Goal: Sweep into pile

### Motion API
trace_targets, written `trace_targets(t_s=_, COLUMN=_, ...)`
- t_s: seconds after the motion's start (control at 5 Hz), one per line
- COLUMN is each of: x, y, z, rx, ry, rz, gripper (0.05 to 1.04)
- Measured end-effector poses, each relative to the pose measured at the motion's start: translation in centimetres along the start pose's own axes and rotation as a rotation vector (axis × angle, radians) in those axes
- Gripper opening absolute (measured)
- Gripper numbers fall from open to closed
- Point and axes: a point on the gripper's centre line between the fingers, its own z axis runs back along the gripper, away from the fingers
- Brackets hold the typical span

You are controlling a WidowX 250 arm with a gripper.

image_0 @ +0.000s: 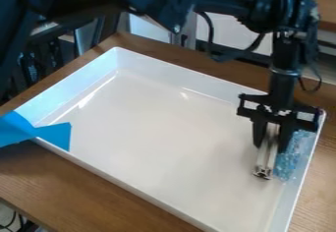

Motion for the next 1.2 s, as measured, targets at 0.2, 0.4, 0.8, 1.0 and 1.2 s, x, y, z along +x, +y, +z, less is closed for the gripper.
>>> trace_targets(t_s=0.2, x=-0.8, y=4.2, z=4.7, rx=-0.051, ry=-0.033, rz=0.053, gripper=0.38)
trace_targets(t_s=0.4, x=-1.7, y=10.4, z=7.9, rx=-0.102, ry=-0.026, rz=0.142, gripper=0.38)
trace_targets(t_s=0.8, x=-5.1, y=20.1, z=5.9, rx=-0.138, ry=-0.031, rz=0.326, gripper=0.38)
trace_targets(t_s=1.0, x=-6.5, y=25.8, z=3.5, rx=-0.176, ry=-0.069, rz=0.436, gripper=0.443)
trace_targets(t_s=1.2, x=-7.6, y=27.7, z=2.5, rx=-0.18, ry=-0.079, rz=0.395, gripper=0.758)
